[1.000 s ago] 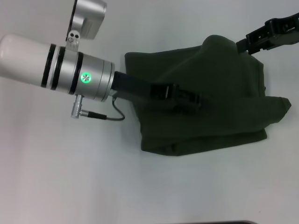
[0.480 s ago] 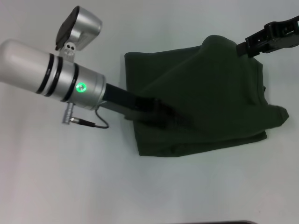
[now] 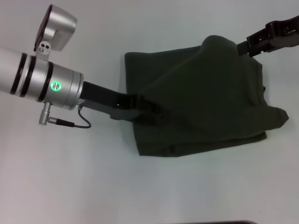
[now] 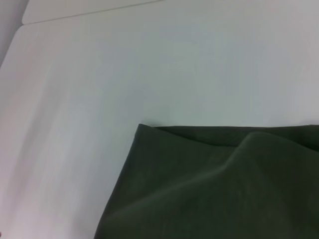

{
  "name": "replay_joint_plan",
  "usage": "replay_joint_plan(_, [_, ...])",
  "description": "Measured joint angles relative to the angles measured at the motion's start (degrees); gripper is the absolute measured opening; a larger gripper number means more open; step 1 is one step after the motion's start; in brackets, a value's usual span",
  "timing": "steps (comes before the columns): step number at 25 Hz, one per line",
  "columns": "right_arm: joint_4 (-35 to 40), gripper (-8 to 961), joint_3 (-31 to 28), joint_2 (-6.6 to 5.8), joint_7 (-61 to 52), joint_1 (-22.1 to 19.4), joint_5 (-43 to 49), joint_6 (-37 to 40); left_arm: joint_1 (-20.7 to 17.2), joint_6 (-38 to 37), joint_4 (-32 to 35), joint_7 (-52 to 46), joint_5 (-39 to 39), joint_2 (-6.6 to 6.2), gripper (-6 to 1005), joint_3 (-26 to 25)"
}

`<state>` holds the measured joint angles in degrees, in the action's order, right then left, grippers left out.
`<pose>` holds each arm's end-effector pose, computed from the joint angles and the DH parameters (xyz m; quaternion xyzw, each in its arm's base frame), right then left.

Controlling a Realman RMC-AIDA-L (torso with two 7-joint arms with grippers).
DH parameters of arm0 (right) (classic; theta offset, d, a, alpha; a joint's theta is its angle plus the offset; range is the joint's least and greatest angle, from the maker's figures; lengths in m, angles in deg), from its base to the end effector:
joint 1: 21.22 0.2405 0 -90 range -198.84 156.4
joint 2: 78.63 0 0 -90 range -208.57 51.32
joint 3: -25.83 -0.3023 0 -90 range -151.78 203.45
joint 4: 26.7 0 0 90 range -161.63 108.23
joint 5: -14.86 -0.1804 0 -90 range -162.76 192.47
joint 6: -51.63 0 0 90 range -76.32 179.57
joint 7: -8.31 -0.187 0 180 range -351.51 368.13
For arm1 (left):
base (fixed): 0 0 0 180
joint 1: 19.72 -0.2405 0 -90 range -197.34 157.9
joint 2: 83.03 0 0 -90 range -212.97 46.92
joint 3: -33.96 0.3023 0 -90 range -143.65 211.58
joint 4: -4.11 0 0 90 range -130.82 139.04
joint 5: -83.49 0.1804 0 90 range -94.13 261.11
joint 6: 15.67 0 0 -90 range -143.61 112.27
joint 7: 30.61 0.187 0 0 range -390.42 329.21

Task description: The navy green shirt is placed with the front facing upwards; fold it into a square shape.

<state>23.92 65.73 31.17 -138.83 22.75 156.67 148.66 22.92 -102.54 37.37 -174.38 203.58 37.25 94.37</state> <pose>0.2621 0.4012 0.0179 -0.8051 0.5820 0.0274 0.1111 -0.2091 0.3320 -0.1283 0.7974 0.5934 0.0624 0.0901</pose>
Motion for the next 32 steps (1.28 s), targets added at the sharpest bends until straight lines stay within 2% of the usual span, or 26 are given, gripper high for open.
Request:
replay_joint_plan(3, [-0.31, 437, 0.00, 0.22, -0.05, 0.32, -0.12, 0.47, 0.01, -3.98, 1.40, 1.30, -0.54, 1.36, 582, -2.98])
replay_joint_plan(7, [-2.11, 437, 0.51, 0.44, 0.43, 0.89, -0.25, 2.88, 0.73, -4.91, 2.63, 1.02, -0.23, 2.44, 582, -3.05])
replay_joint_plan(15, [-6.62, 438, 1.99, -0.11, -0.52, 1.25, -0.43, 9.12, 0.44, -4.93, 2.96, 0.61, -0.54, 0.78, 581, -7.02])
replay_joint_plan(19, [-6.73, 438, 2.05, -0.04, -3.29, 1.16, -0.38, 8.85, 0.34, -4.95, 3.22, 0.54, -0.57, 0.29, 581, -7.71])
replay_joint_plan(22, [-6.93, 438, 2.06, 0.82, -5.54, 1.01, -0.43, 7.34, 0.32, -4.98, 3.30, 0.64, -0.59, 0.18, 582, -7.73])
replay_joint_plan(27, [-10.70, 437, 2.30, 3.42, -6.34, 1.16, -0.31, 4.33, 0.18, -4.94, 3.38, 0.99, -0.60, -0.03, 582, -7.76])
replay_joint_plan(32, [-13.94, 437, 3.47, 4.59, -5.68, 2.78, -0.14, 2.60, 0.16, -4.69, 3.40, 1.10, -0.60, -0.87, 582, -7.77])
